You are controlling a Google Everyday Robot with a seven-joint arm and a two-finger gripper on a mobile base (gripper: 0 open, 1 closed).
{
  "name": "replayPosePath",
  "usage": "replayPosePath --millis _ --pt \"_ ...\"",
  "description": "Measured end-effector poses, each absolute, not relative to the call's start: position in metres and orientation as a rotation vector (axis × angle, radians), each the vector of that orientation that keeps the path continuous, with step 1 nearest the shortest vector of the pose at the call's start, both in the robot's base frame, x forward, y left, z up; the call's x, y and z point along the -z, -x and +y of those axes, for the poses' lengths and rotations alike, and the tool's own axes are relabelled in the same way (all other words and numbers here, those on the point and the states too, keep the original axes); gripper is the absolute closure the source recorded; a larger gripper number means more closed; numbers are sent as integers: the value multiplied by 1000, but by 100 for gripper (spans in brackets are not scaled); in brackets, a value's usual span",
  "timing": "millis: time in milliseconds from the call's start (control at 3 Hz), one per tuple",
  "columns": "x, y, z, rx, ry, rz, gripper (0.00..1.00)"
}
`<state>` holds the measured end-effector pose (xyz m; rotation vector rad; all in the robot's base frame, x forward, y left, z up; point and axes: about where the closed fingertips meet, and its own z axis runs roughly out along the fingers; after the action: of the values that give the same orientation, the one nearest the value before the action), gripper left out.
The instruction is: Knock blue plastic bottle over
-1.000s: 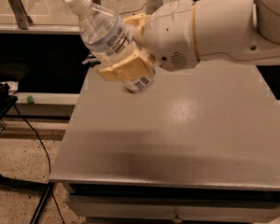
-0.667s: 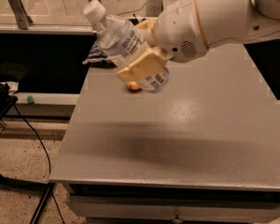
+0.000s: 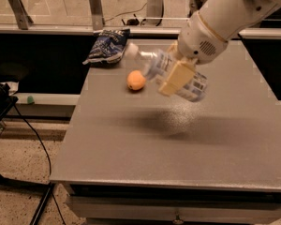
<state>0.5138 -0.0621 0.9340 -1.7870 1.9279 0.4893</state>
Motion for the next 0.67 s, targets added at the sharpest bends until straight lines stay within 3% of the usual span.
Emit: replayPosePath --millis 333,667 --pt "-896 -467 -111 -412 1975 2129 100" --pt "-873 -418 -128 -367 2087 2239 86"
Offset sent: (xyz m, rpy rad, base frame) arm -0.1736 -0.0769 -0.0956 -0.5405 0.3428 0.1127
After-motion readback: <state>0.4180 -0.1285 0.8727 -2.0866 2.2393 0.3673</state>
